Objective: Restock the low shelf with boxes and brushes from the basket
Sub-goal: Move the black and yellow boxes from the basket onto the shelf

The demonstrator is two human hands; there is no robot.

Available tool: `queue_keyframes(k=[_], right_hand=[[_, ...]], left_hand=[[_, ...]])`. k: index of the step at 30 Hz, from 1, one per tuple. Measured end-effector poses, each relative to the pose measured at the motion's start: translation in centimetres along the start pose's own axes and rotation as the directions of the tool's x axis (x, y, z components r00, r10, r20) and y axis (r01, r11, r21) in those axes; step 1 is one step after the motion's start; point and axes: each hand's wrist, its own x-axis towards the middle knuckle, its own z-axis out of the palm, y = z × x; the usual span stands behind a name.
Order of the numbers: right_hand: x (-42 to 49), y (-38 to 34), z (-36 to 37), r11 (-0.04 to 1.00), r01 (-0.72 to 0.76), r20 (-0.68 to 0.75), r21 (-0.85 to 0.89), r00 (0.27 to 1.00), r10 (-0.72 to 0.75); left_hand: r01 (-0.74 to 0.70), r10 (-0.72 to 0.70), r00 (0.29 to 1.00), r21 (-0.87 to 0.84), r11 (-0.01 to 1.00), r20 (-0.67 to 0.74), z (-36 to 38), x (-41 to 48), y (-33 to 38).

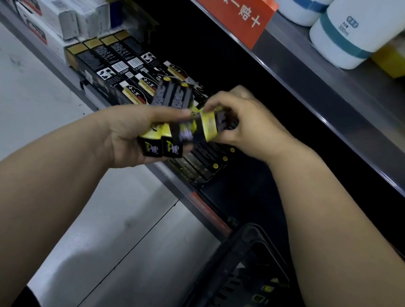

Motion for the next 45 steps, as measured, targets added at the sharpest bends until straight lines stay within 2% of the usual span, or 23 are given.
queue_keyframes(k=[3,6,8,11,14,17,22,26,28,30,32,34,39,41,43,45], right_hand=[[0.1,1.2,-0.6,0.990,-0.138,-0.063,-0.007,0.989,0.137],[0.2,3.4,-0.9,0.926,-0.372,-0.168,-0.066,0.919,0.357],[0.2,4.5,-0.5,0.867,-0.487,-0.113,-0.106,0.872,0.476],[0.6,5.3,0.8,0.828,-0.536,0.011,-0.163,0.838,0.545],[1.1,5.5,2.3,0.826,-0.540,0.107,-0.159,0.823,0.558],[1.0,5.3,3.1,0.823,-0.562,0.194,-0.083,0.801,0.566],[0.9,4.9,3.2,0.845,-0.534,0.192,-0.012,0.828,0.526],[1.1,4.4,2.7,0.862,-0.501,0.161,-0.079,0.847,0.507],[1.2,3.3,1.8,0.914,-0.406,0.118,0.008,0.908,0.403],[0.7,1.7,0.9,0.966,-0.236,0.097,0.108,0.969,0.226],[0.3,0.2,0.6,0.995,-0.086,0.097,0.045,0.992,0.081],[0.0,-0.4,0.6,0.999,-0.021,0.107,-0.037,0.994,0.025],[-0.4,-0.1,-0.5,0.995,-0.095,0.061,-0.014,0.994,0.096],[-0.6,0.7,-0.9,0.987,-0.154,0.043,0.051,0.987,0.152],[-0.5,2.0,-1.1,0.962,-0.245,-0.063,0.119,0.965,0.253],[-0.2,3.4,-1.2,0.918,-0.378,-0.189,0.120,0.899,0.395]], left_hand=[[-0.076,0.058,0.985,-0.105,0.992,-0.163,-0.6,0.4,0.2],[-0.098,0.061,0.962,-0.127,0.987,-0.267,-0.9,0.8,0.0],[-0.095,0.067,0.959,-0.091,0.991,-0.274,-0.6,1.1,-0.5],[-0.078,0.068,0.962,-0.026,0.997,-0.264,0.2,1.6,-1.2],[-0.034,0.037,0.969,0.018,0.999,-0.246,0.9,1.9,-1.7],[-0.011,0.023,0.971,0.050,0.999,-0.237,1.2,2.2,-1.9],[-0.018,0.033,0.976,0.071,0.997,-0.214,1.5,2.4,-2.0],[-0.022,0.048,0.970,0.107,0.994,-0.238,1.9,2.4,-2.1],[-0.040,0.076,0.967,0.151,0.988,-0.244,1.9,2.3,-2.1],[-0.061,0.103,0.974,0.206,0.977,-0.202,1.8,2.3,-2.1],[-0.059,0.101,0.984,0.266,0.962,-0.146,1.9,2.1,-1.9],[-0.055,0.082,0.993,0.279,0.959,-0.088,1.9,1.7,-1.6],[-0.010,0.029,0.997,0.274,0.962,-0.065,1.6,1.2,-1.4],[-0.030,0.053,0.982,0.128,0.991,-0.182,1.2,1.6,-1.2],[-0.077,0.069,0.949,-0.016,0.997,-0.307,0.6,1.9,-0.8],[-0.094,0.070,0.927,-0.049,0.994,-0.368,0.3,2.0,-0.6]])
